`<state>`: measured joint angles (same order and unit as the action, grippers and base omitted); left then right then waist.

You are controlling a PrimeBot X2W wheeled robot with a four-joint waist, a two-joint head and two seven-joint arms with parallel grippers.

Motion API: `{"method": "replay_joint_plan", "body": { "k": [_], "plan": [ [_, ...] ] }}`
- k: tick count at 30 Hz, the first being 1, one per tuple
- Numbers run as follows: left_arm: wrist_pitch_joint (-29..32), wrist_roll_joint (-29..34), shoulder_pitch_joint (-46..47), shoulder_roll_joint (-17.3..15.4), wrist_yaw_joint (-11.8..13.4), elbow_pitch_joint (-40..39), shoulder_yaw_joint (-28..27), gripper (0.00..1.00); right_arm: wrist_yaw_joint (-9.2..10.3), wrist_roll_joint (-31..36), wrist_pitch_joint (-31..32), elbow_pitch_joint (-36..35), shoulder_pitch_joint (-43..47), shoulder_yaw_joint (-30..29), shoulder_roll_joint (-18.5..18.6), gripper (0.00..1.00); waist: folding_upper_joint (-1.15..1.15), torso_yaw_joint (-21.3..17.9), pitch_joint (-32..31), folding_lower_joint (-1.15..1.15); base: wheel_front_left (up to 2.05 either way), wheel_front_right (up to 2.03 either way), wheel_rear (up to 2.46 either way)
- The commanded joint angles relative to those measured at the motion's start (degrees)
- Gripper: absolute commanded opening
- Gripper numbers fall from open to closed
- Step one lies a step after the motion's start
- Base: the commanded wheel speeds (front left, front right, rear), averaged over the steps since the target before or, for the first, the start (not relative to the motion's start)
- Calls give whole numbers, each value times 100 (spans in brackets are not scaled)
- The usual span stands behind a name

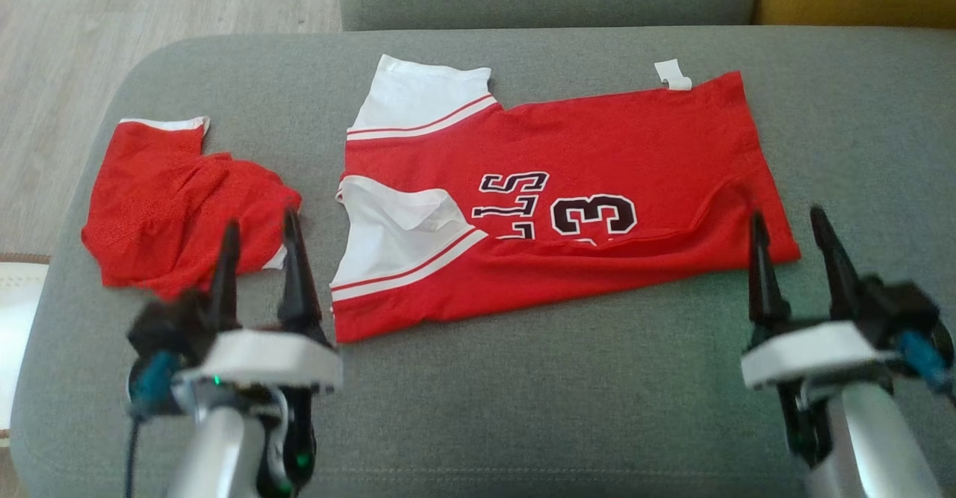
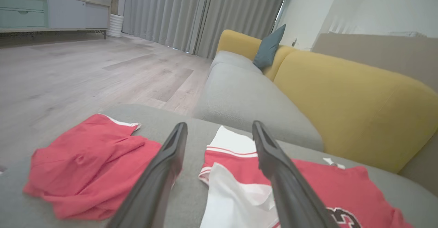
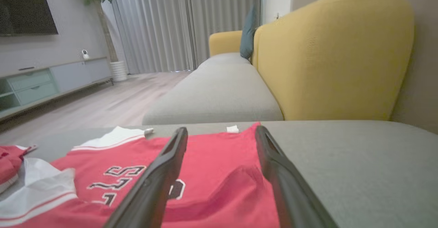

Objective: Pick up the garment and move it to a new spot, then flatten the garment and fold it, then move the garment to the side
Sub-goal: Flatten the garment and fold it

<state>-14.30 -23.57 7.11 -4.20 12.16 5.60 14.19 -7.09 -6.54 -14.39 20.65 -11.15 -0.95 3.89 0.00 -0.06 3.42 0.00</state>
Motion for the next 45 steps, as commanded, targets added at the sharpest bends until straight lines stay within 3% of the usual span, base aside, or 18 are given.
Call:
{"method": "replay_joint_plan", "body": {
  "k": [1, 13, 28, 34, 35, 36, 37, 45],
  "plan": [
    [-69, 326, -21, 32, -7, -148, -166, 100, -40, 165, -60, -319, 84, -11, -59, 100, 0, -12, 0, 0, 0, 0, 0],
    [-69, 818, -166, 129, -150, 705, -18, 100, -40, 74, -60, -617, 302, -39, -100, 100, 0, -172, 117, 0, 0, 0, 0],
    [33, 844, 994, 64, 27, 3426, 114, 100, -40, 213, -22, -854, 62, -254, -101, 100, 0, -593, 515, 0, 0, 0, 0],
    [285, 844, 1260, 60, -118, 4143, 261, 100, -40, 257, 31, -942, -1, -321, -101, 100, 0, -673, 561, 0, 0, 0, 0],
    [328, 824, 1287, 65, -186, 4228, 296, 75, -40, 265, 43, -950, -13, -331, -101, 100, 0, -675, 562, 0, 0, 0, 0],
    [348, 814, 1314, 70, -250, 4297, 338, 14, -40, 275, 55, -956, -23, -345, -101, 100, 0, -674, 561, 0, 0, 0, 0],
    [348, 804, 1342, 75, -297, 4355, 369, 0, -40, 284, 69, -959, -33, -361, -101, 100, 0, -668, 559, 0, 0, 0, 0],
    [-19, 826, 1568, 94, -213, 4072, 392, 0, -40, 214, 615, -516, -181, -563, -101, 100, 0, -477, 568, 0, 0, 0, 0]
  ]
}}
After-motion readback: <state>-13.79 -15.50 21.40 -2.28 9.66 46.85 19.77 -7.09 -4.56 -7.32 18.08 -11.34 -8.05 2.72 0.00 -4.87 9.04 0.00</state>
